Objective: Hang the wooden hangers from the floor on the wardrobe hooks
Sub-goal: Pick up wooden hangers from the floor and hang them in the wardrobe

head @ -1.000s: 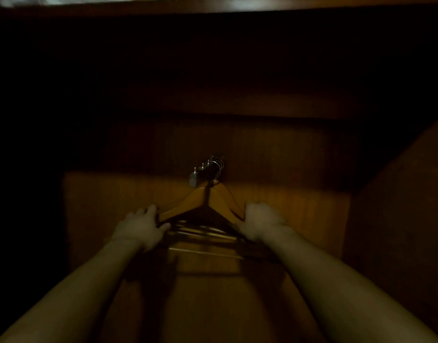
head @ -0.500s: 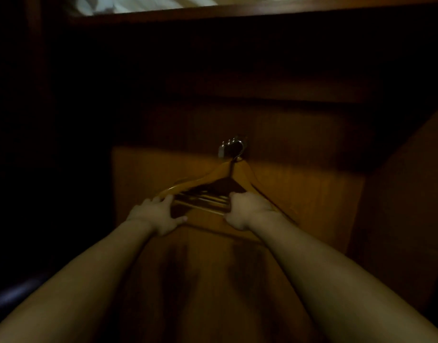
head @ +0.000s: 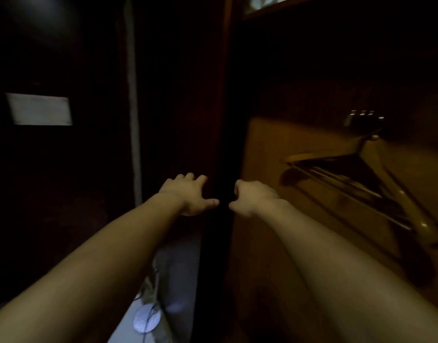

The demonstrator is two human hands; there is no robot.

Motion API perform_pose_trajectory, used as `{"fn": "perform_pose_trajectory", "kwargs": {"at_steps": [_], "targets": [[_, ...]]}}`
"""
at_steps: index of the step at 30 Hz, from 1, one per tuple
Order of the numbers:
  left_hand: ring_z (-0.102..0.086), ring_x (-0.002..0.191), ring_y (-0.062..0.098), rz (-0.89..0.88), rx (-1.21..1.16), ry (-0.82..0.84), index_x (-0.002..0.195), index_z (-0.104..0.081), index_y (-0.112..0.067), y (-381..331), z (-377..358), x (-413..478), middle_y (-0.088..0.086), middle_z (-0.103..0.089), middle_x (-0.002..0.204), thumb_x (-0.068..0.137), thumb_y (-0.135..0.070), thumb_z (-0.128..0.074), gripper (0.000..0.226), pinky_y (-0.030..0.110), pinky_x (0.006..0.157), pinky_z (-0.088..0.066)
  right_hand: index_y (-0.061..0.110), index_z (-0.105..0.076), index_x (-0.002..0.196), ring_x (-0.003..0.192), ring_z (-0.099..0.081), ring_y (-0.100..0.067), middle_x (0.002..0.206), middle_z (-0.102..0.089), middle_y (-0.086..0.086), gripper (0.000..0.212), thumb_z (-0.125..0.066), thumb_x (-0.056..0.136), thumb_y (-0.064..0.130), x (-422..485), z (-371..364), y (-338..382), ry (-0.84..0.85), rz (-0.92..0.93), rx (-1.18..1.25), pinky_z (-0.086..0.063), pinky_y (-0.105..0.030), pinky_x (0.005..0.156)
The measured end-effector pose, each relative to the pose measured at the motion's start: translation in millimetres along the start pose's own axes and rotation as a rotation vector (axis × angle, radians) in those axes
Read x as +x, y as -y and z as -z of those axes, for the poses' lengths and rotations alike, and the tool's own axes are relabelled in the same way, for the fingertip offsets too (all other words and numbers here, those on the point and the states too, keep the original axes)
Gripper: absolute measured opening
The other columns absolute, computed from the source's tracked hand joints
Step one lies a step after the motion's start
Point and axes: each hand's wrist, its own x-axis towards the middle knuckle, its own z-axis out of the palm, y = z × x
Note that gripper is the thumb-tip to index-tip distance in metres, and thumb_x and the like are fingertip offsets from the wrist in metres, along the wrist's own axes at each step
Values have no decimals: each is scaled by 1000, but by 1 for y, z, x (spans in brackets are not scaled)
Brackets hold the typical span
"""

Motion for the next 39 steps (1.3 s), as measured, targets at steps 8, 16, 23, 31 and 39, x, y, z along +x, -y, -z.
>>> {"fn": "perform_pose_trajectory", "kwargs": {"at_steps": [8,16,23,31,39], "targets": [[-31,142,33,309,26,-16,155,-13,-32,128,-1,-104,9,-26,159,81,-78,-44,93,51,110,-35,22,-55,125,103,-63,-25,118,-64,-4,43,-63,88,44,-15,-49,151,104,317,116,-54,-38,83],[-29,144,33,554,39,46,155,-14,-33,253,-23,-179,9,-24,161,84,-76,-42,87,52,111,-32,21,-49,138,110,-61,-28,128,-60,-8,54,-63,90,40,-16,-101,294,182,522,72,-50,-37,79],[-33,141,35,604,26,135,154,-17,-30,353,-36,-217,11,-27,159,82,-79,-39,90,54,110,-36,21,-49,136,107,-61,-29,126,-60,-9,51,-61,90,39,-5,-136,383,230,529,71,-54,-40,83],[-37,138,36,599,-35,202,154,-18,-29,428,-72,-232,12,-30,156,83,-78,-40,88,55,108,-38,20,-49,137,109,-60,-32,128,-59,-12,53,-62,90,40,19,-180,451,279,499,80,-50,-37,80],[-44,130,35,629,-130,314,151,-23,-31,490,-134,-207,12,-40,147,82,-78,-41,86,53,104,-43,17,-47,139,112,-59,-32,130,-58,-14,53,-63,92,36,72,-245,495,400,534,52,-47,-33,80]]}}
